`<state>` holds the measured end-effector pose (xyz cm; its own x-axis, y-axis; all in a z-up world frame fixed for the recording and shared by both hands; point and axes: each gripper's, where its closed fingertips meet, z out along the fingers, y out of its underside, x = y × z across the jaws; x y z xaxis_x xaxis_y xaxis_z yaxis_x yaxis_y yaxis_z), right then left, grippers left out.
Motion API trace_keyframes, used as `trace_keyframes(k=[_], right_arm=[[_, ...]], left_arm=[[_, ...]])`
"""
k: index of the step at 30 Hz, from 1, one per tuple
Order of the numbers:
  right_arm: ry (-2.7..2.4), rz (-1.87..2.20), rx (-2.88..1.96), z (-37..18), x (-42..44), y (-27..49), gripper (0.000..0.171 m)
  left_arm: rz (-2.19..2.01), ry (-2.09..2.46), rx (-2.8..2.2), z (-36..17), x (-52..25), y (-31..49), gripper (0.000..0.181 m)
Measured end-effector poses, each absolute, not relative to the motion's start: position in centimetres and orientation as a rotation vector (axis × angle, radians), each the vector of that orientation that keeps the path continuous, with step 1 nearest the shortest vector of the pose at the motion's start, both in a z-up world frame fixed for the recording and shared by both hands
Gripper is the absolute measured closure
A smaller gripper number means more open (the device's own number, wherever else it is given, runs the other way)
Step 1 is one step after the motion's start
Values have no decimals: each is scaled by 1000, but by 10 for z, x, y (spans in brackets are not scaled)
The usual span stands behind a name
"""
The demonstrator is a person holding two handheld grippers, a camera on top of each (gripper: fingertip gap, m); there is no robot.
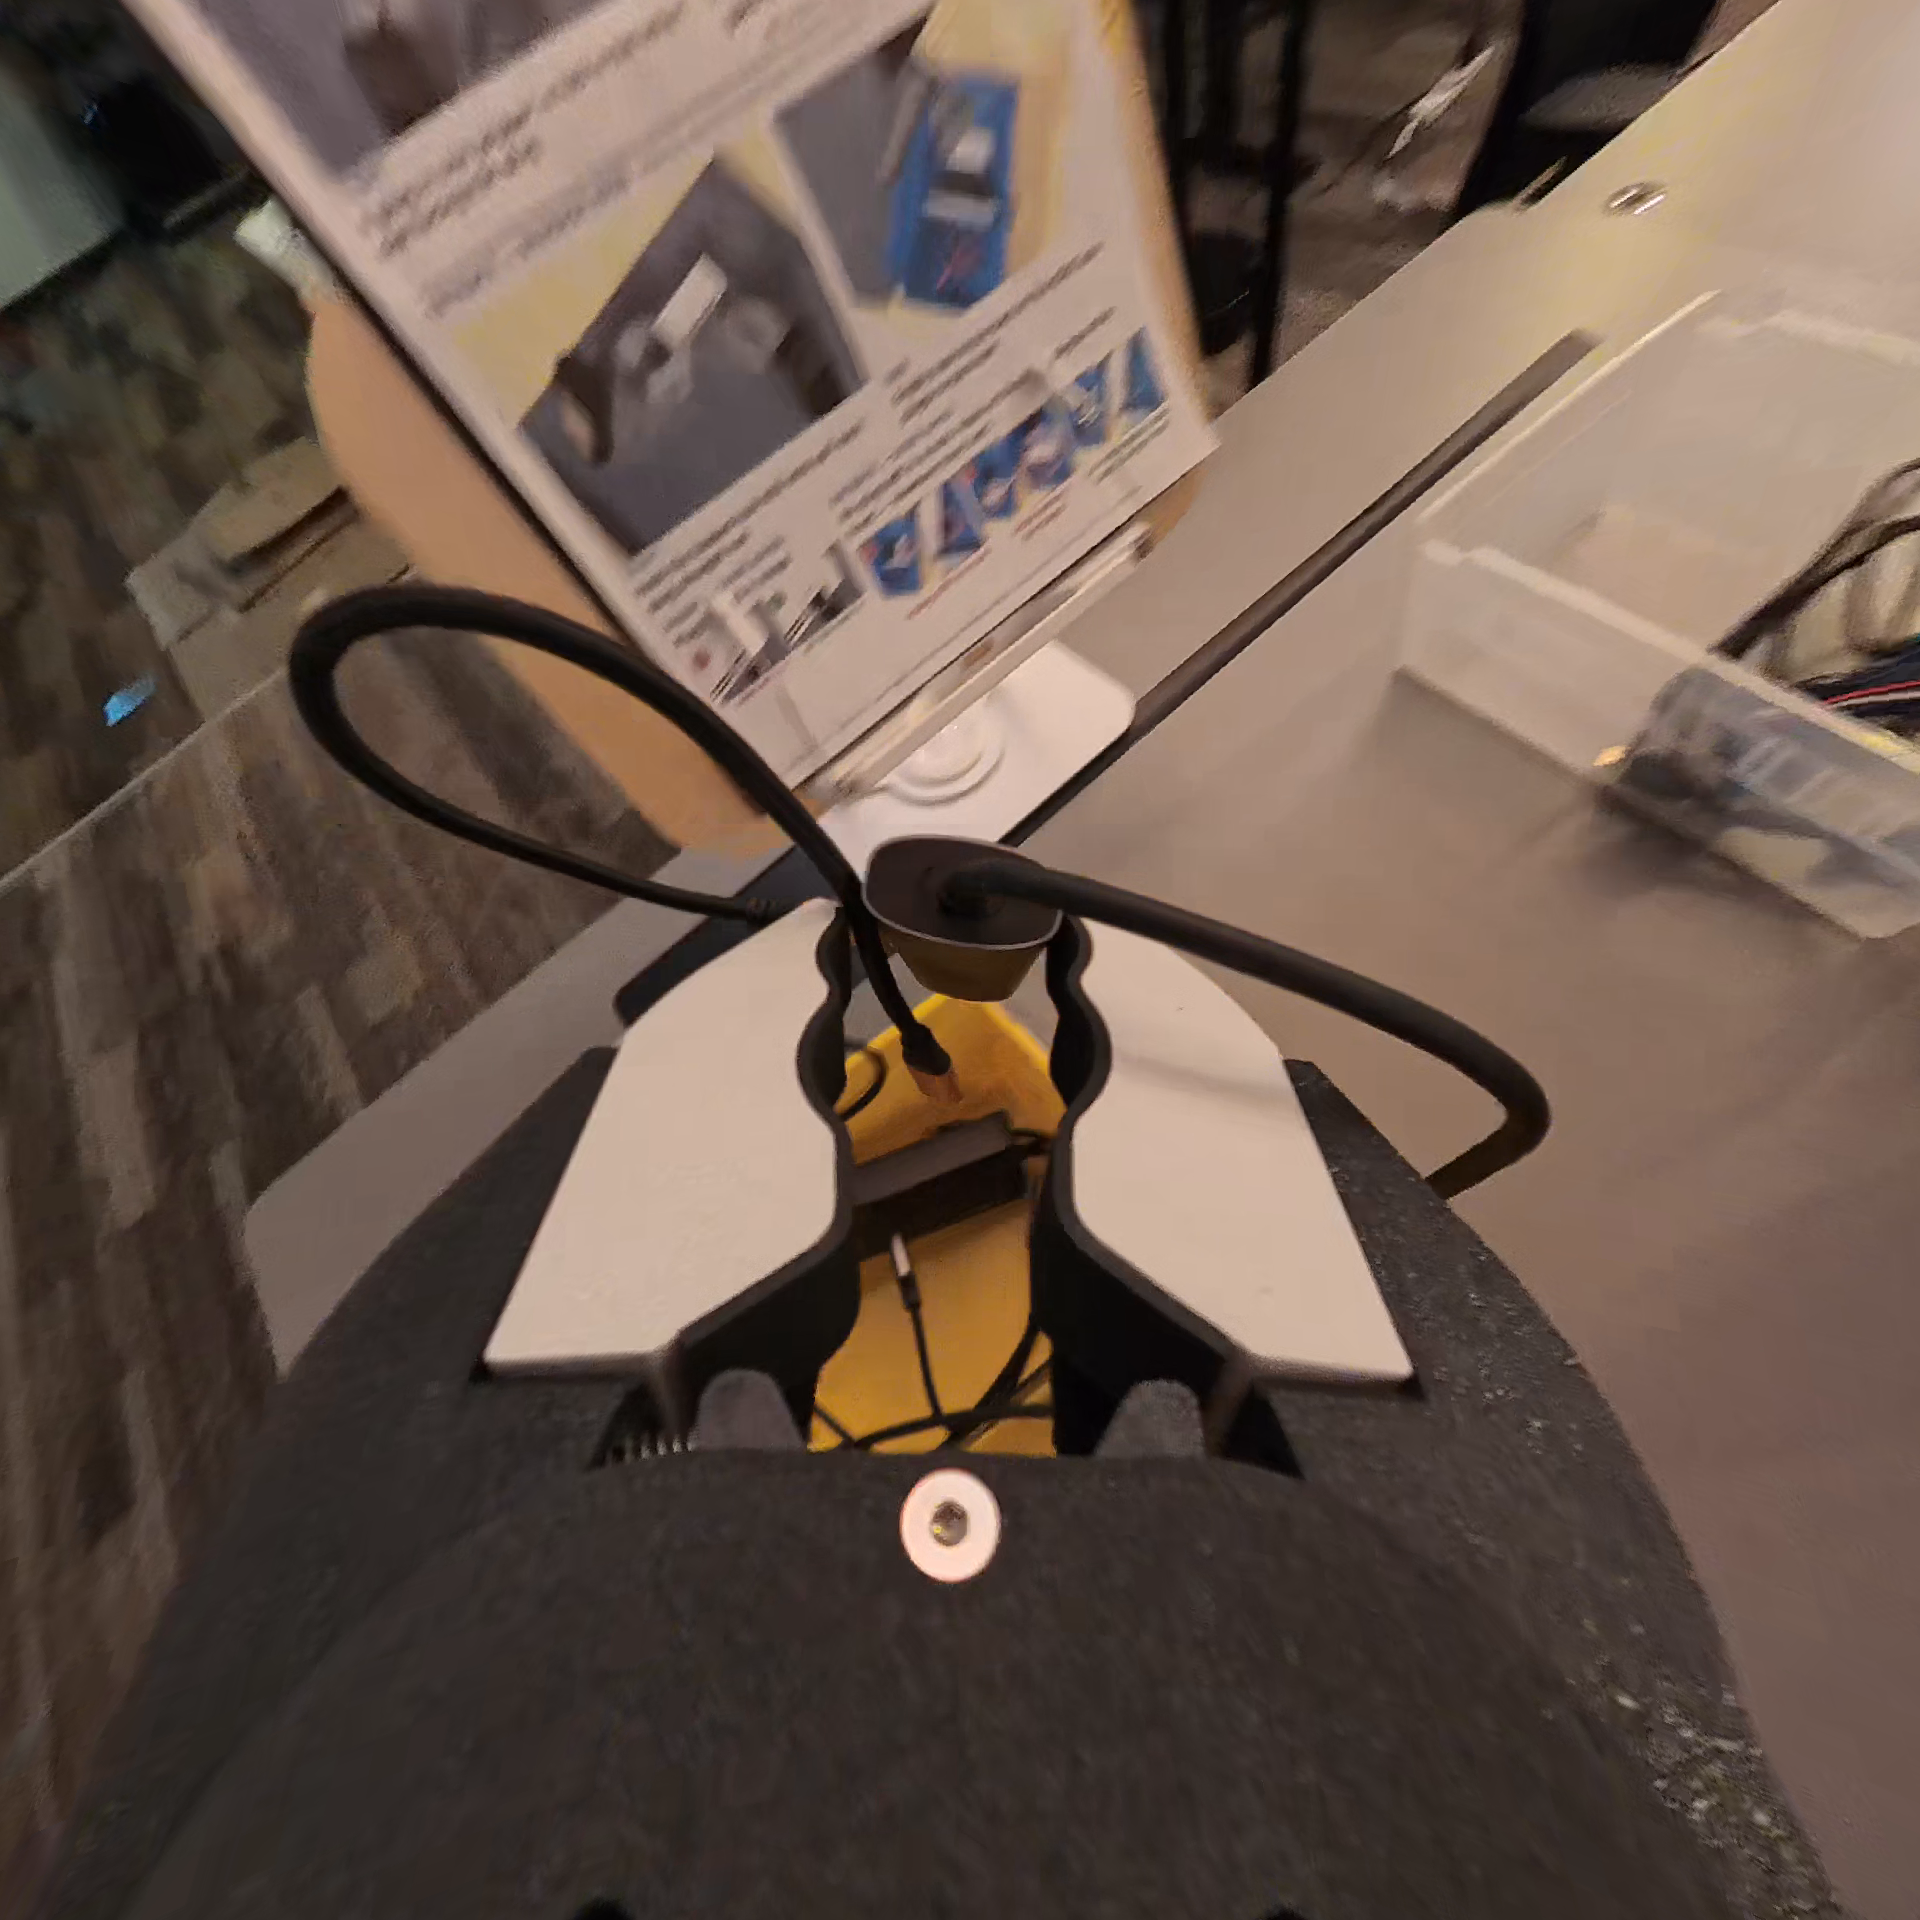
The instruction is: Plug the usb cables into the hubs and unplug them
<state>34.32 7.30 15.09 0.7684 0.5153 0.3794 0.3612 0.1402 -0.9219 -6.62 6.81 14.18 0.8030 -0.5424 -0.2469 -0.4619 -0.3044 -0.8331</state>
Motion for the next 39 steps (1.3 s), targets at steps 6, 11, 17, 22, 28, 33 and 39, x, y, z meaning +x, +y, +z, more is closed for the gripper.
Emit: trace_keyframes(k=[6,11,17,22,28,33,39], right_arm=[[-948,552,-1353,152,280,39,140],[-1266,855,-1168,137,209,-13,125],[-1501,1043,-1141,99,152,-47,109],[-1684,1404,-1079,79,143,-82,123],[-1850,1698,-923,77,153,-121,153],[-1885,1621,-949,70,149,-120,154],[-1826,1502,-1094,63,151,-93,154]], left_arm=[[-433,995,-1776,163,21,18,145],[-621,1203,-1627,159,87,-28,145],[-702,1394,-1497,145,139,-68,145],[-772,1503,-1449,135,163,-88,145],[-878,1618,-1360,132,170,-111,151],[-929,1610,-1399,127,165,-108,151],[-916,1422,-1563,121,137,-70,130]])
